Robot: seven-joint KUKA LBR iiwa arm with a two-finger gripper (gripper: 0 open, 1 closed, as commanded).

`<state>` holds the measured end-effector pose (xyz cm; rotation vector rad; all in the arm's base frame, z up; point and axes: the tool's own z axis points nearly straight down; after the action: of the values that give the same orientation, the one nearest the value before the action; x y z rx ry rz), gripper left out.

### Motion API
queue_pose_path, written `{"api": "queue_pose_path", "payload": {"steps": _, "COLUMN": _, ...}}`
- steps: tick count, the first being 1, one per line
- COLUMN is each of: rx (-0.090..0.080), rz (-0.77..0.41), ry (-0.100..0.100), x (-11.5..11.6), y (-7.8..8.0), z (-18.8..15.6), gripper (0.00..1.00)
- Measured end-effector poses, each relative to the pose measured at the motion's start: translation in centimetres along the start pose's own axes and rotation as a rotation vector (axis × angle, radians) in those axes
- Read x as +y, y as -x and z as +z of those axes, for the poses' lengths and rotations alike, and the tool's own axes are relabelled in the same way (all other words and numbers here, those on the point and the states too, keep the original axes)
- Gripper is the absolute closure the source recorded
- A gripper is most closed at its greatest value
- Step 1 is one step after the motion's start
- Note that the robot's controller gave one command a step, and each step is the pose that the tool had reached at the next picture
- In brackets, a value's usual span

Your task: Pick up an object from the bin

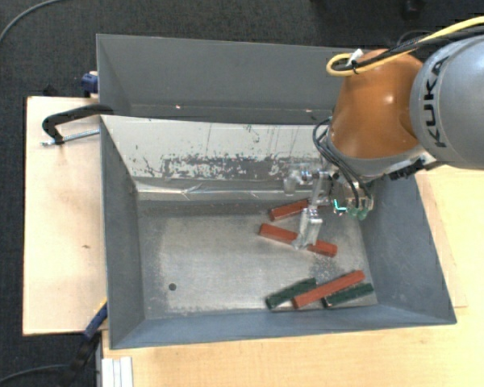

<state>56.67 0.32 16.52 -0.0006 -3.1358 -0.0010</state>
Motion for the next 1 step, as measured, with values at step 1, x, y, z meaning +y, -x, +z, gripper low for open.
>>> {"api": "queue_pose_path", "payload": {"steps": 1, "rx": -0.006, "rz": -0.015, "ry": 0.0, "x": 0.68, "y": -0.48, "z": 9.75, "gripper": 0.0}}
